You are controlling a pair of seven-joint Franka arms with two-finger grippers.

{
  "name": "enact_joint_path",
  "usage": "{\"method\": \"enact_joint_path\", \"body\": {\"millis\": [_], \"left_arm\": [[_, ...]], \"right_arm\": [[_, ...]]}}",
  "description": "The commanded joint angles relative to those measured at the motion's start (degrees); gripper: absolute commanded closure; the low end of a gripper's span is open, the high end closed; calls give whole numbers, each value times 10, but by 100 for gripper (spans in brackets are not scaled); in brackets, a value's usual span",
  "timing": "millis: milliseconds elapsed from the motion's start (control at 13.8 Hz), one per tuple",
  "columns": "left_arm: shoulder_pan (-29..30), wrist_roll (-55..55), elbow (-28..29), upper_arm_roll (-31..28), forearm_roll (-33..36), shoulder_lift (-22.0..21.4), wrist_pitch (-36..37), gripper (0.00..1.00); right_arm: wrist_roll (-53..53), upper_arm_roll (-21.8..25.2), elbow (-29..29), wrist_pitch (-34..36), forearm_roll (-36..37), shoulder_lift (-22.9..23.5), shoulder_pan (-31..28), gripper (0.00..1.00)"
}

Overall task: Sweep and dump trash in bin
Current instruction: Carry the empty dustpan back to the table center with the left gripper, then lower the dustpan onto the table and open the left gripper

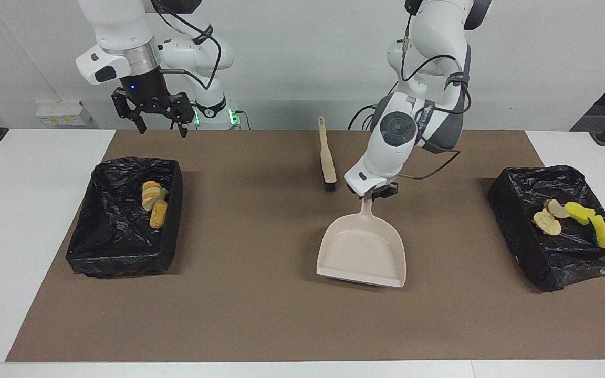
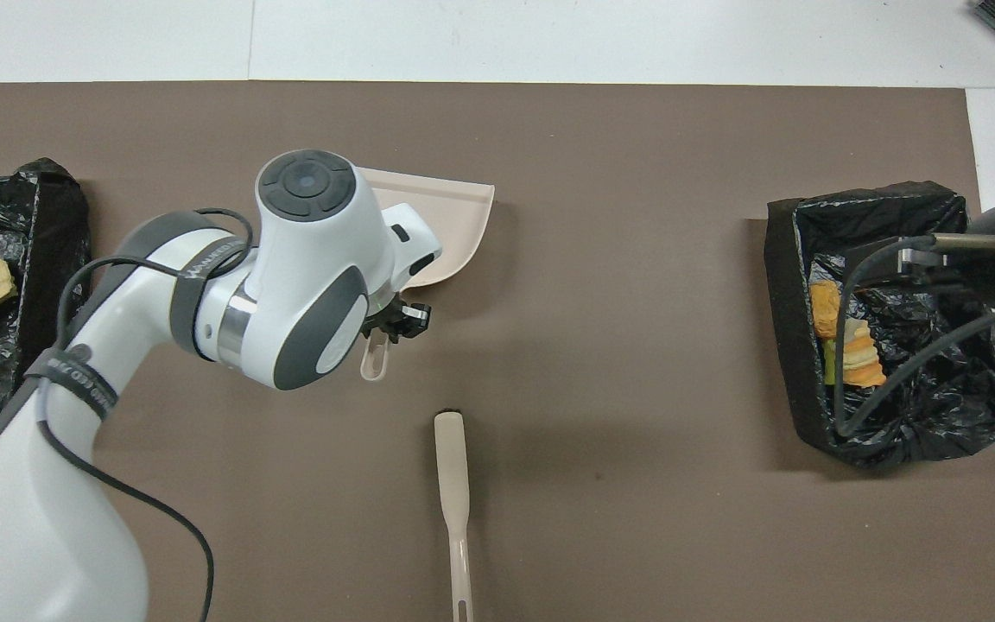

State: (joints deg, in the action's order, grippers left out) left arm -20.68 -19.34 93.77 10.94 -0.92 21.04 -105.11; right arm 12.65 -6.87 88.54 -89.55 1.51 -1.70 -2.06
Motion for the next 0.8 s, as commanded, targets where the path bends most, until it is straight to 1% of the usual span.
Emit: {"method": "enact_joint_path", "body": {"millis": [0,73,145,218,291,364,436,582,727], "left_arm": [[-43,-77,-78,-12,-12,67,2,100],[-59,-130,-87,-13,-8,94,-4,100],[-68,-154,-91,-14,-7,103,-19,100],[-67,-156,-93,-14,-7,103,-17,100],[-67,-157,-92,-14,-7,101,-22,90],[-66,-161,-90,-15,-6,95,-21,1],[-61,-159,-89,-17,-5,79,-19,0],[-24,-153,-89,-18,-7,50,-12,0],[11,-119,-90,-18,-7,28,1,0]], "right_arm": [[-13,-1,1,7,-11,-1,-29,0],[-13,-1,1,7,-11,-1,-33,0],[-13,-1,1,7,-11,-1,-33,0],[-13,-1,1,7,-11,-1,-33,0],[-13,-1,1,7,-11,-1,-33,0],[-13,-2,1,7,-11,-1,-32,0],[-13,-1,1,7,-11,-1,-33,0],[-13,-1,1,7,-11,-1,-33,0],[-13,-1,1,7,-11,-1,-32,0]]}}
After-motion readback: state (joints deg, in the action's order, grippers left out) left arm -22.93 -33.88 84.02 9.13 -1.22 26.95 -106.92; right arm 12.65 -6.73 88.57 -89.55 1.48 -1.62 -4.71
